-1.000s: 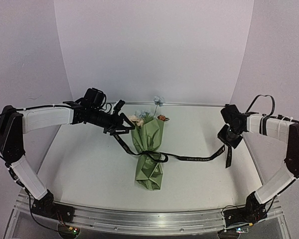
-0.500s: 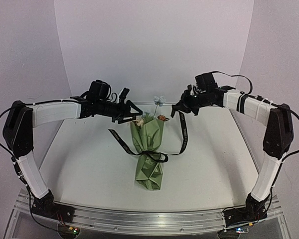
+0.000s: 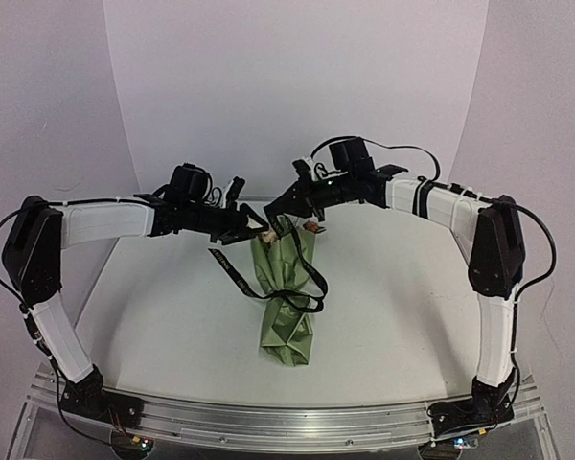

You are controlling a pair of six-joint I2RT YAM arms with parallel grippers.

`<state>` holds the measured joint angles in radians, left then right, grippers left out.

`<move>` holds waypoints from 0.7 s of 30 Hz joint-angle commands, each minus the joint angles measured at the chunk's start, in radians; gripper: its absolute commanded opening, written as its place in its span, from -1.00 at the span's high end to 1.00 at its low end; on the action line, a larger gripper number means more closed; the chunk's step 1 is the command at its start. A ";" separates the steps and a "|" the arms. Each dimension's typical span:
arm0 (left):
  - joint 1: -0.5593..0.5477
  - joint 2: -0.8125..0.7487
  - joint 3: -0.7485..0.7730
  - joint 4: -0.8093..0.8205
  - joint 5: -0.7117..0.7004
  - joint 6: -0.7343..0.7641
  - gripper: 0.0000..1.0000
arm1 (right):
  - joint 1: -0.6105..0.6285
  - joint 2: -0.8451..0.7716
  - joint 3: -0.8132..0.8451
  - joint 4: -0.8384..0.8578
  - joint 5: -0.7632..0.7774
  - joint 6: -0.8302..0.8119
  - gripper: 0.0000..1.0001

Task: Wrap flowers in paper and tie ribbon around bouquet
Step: Cross the ribbon over the folded bouquet.

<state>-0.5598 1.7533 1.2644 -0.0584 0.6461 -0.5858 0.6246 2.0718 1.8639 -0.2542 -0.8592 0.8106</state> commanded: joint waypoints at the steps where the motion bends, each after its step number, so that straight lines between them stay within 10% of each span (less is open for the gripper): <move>1: 0.004 -0.167 -0.039 -0.116 -0.157 0.355 -0.19 | 0.021 0.032 0.052 0.088 -0.086 0.064 1.00; 21: 0.004 -0.193 -0.285 0.341 -0.088 0.960 -0.19 | 0.021 -0.004 0.014 0.087 -0.185 0.086 1.00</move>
<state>-0.5571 1.5418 0.9490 0.1878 0.5471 0.2564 0.6464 2.1021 1.8675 -0.2028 -0.9934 0.8993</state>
